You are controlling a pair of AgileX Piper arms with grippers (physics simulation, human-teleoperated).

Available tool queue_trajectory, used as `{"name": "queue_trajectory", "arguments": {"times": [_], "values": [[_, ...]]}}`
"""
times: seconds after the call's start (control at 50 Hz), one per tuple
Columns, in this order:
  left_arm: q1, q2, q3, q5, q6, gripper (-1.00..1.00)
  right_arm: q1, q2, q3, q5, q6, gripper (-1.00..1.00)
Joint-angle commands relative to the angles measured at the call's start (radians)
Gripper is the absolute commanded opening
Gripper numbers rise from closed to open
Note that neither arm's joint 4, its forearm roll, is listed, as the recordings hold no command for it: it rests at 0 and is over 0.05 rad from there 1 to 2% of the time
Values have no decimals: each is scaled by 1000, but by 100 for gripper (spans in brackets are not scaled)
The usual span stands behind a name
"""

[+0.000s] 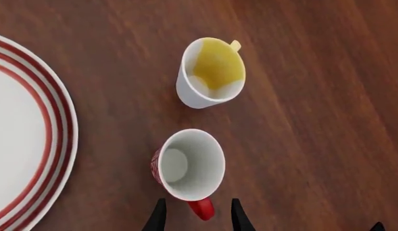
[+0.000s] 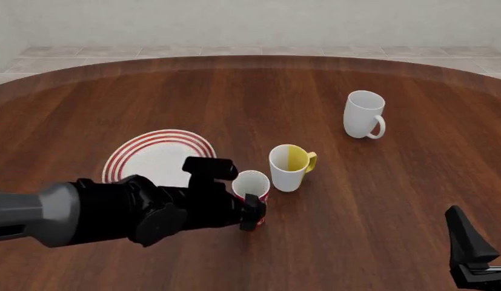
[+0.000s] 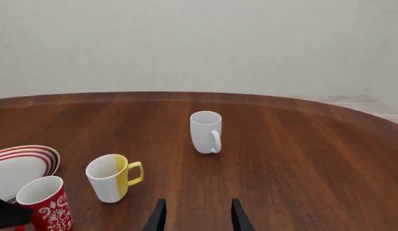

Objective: Pick up the red mug and put it on the plate

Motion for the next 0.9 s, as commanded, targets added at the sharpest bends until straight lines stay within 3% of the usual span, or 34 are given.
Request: {"name": "queue_trajectory", "arguments": {"times": [0.02,0.9], "values": [[-9,18,4,-14,-6,100,0,0,0,0,1,100],[-7,48,23,-46,-31,100,2,4,0,0,1,100]]}}
